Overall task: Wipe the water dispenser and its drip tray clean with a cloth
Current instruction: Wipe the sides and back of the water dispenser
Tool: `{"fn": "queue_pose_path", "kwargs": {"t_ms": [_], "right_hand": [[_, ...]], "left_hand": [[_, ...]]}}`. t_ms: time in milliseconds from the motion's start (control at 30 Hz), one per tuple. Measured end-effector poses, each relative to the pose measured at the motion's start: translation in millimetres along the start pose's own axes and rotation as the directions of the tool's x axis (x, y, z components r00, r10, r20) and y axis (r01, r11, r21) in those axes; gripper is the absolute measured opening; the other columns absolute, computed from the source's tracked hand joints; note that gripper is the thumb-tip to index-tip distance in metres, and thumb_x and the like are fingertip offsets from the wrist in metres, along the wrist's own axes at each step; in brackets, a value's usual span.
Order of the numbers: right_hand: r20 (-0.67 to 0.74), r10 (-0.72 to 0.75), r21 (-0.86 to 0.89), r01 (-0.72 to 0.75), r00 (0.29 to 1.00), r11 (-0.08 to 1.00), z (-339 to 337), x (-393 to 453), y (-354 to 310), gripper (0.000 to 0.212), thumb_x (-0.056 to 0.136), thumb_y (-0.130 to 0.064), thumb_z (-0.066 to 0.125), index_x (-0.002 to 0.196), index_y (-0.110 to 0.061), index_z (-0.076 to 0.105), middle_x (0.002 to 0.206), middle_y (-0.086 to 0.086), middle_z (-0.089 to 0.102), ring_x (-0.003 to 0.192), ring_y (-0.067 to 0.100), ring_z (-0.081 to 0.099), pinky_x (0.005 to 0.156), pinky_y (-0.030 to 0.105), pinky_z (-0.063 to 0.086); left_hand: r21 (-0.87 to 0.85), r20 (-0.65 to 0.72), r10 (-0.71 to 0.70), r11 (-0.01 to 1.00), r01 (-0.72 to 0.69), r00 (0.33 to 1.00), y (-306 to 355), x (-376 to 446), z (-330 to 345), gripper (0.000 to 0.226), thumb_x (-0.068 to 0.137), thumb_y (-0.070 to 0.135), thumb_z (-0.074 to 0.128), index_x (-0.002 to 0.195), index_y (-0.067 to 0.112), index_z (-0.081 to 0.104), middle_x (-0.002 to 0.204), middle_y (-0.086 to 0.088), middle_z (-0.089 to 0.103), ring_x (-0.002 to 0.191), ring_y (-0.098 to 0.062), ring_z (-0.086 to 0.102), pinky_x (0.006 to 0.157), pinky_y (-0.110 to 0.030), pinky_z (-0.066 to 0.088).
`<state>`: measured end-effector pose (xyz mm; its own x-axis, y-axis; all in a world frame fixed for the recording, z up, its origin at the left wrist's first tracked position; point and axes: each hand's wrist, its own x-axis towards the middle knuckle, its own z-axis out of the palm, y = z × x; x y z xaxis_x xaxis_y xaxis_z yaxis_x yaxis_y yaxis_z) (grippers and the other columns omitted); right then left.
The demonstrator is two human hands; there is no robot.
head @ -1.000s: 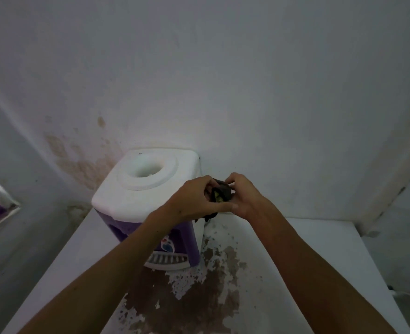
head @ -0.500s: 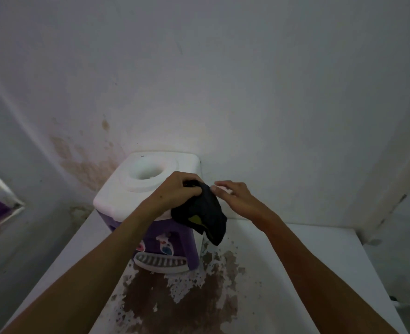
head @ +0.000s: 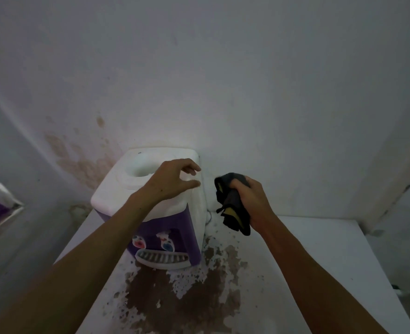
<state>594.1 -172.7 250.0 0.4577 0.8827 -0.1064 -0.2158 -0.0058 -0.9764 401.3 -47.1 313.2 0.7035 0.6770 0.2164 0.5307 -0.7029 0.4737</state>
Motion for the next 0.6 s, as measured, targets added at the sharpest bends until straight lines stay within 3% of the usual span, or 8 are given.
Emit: {"fn": "queue_pose_path", "kwargs": {"t_ms": [100, 200, 333, 467, 600], "right_hand": [[-0.022, 0.072, -0.163, -0.075, 0.997, 0.984, 5.1, 7.0, 14.0, 0.028, 0.091, -0.037, 0.068, 0.102, -0.011, 0.067, 0.096, 0.012, 0.071, 0.088, 0.029, 0.069, 0.08, 0.043, 0.057], [0.002, 0.14, -0.274, -0.134, 0.99, 0.952, 22.9, 12.2, 25.4, 0.038, 0.094, -0.053, 0.059, 0.108, -0.017, 0.061, 0.105, 0.005, 0.067, 0.096, 0.021, 0.066, 0.088, 0.041, 0.055], [0.071, 0.028, -0.405, 0.004, 0.997, 0.914, 53.6, 12.2, 33.2, 0.03, 0.102, -0.039, 0.051, 0.12, -0.015, 0.055, 0.113, 0.004, 0.062, 0.103, 0.02, 0.06, 0.078, 0.029, 0.046], [0.134, -0.225, -0.393, 0.26, 0.965, 0.882, 74.0, 2.2, 48.5, 0.028, 0.099, -0.021, 0.06, 0.124, -0.013, 0.051, 0.11, 0.004, 0.067, 0.092, 0.014, 0.064, 0.07, 0.011, 0.047], [0.17, -0.333, -0.344, 0.372, 0.928, 0.862, 68.4, -14.8, 64.0, 0.038, 0.093, -0.023, 0.071, 0.125, -0.02, 0.05, 0.105, 0.001, 0.072, 0.088, 0.011, 0.069, 0.075, 0.016, 0.055]], "left_hand": [[0.131, -0.035, 0.029, 0.991, -0.024, 0.999, -17.6, 4.6, -7.6, 0.026, 0.094, 0.026, 0.07, 0.12, 0.023, 0.068, 0.125, 0.003, 0.067, 0.117, -0.016, 0.06, 0.107, -0.038, 0.045], [0.198, 0.035, -0.004, 0.98, -0.003, 0.999, -33.7, 8.3, -4.4, 0.035, 0.102, 0.029, 0.057, 0.137, 0.026, 0.059, 0.149, 0.002, 0.053, 0.14, -0.021, 0.045, 0.117, -0.041, 0.035], [0.31, 0.143, -0.028, 0.951, -0.017, 0.989, -47.4, 7.4, 9.6, 0.048, 0.108, 0.035, 0.041, 0.154, 0.024, 0.04, 0.164, 0.001, 0.031, 0.155, -0.019, 0.017, 0.125, -0.044, 0.014], [0.294, 0.126, -0.013, 0.956, -0.025, 0.992, -50.8, 5.2, 13.2, 0.05, 0.109, 0.033, 0.039, 0.156, 0.018, 0.037, 0.164, -0.002, 0.03, 0.156, -0.02, 0.012, 0.125, -0.044, 0.006], [0.266, 0.168, -0.031, 0.964, -0.015, 0.985, -50.8, 6.5, 9.8, 0.052, 0.109, 0.027, 0.038, 0.159, 0.014, 0.028, 0.166, -0.002, 0.025, 0.157, -0.018, 0.006, 0.125, -0.042, 0.001]]}}
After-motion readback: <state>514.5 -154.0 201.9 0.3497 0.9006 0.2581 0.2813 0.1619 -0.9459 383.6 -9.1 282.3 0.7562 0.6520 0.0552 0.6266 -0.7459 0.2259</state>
